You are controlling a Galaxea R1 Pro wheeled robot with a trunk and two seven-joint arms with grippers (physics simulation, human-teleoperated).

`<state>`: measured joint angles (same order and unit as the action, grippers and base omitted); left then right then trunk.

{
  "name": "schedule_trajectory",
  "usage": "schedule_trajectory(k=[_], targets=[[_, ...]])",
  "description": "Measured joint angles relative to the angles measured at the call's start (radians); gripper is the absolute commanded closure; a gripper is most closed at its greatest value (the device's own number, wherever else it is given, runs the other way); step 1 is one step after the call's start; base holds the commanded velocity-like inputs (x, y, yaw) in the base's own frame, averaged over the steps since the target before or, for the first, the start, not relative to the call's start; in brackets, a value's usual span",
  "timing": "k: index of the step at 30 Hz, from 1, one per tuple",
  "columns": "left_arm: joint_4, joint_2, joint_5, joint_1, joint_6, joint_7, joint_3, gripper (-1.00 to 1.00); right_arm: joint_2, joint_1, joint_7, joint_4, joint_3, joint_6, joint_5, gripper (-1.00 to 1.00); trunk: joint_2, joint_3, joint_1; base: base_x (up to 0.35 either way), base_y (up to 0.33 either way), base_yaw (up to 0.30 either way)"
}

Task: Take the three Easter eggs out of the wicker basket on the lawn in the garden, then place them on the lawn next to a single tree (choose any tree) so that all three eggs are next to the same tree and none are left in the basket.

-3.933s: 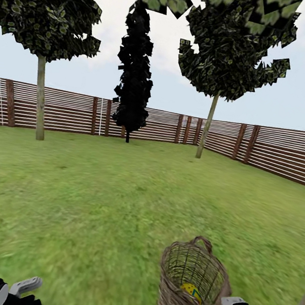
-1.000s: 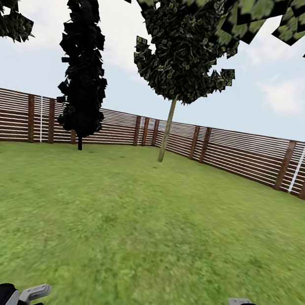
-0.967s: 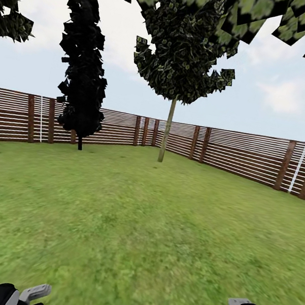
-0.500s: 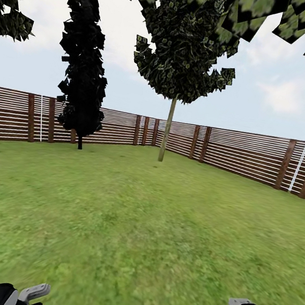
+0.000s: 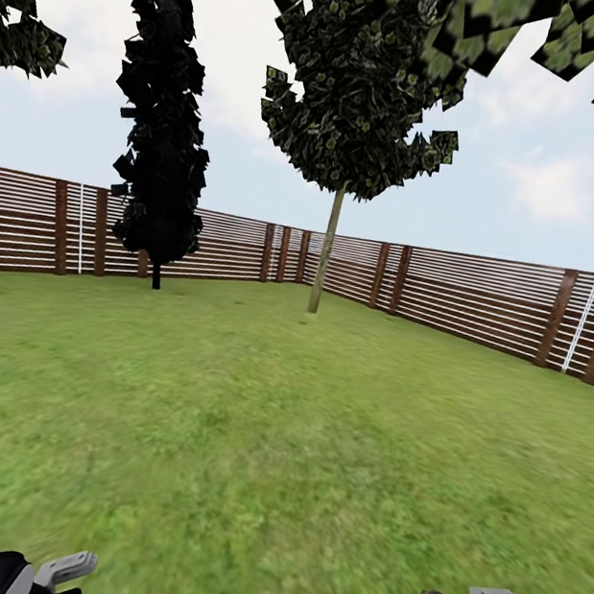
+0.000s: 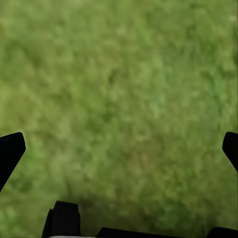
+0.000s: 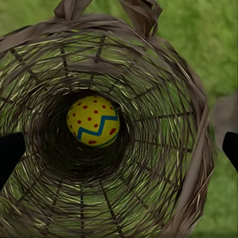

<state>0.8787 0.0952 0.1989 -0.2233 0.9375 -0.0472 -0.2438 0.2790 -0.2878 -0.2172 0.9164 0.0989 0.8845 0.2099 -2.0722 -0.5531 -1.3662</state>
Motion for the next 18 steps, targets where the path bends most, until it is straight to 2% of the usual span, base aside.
schedule_trajectory(k=[12,18], targets=[[0.001,-0.001,0.002,0.000,0.000,-0.001,0.002,-1.00,-0.009,0.000,0.006,0.000,-0.005,0.000,0.002,-1.00,-0.084,-0.038,-0.046,0.001,0.000,0.000],[0.000,-0.001,0.001,0.000,0.000,-0.001,0.000,-1.00,-0.013,0.000,0.009,0.000,-0.007,-0.001,0.003,-1.00,-0.126,-0.056,-0.068,0.215,0.000,0.000]])
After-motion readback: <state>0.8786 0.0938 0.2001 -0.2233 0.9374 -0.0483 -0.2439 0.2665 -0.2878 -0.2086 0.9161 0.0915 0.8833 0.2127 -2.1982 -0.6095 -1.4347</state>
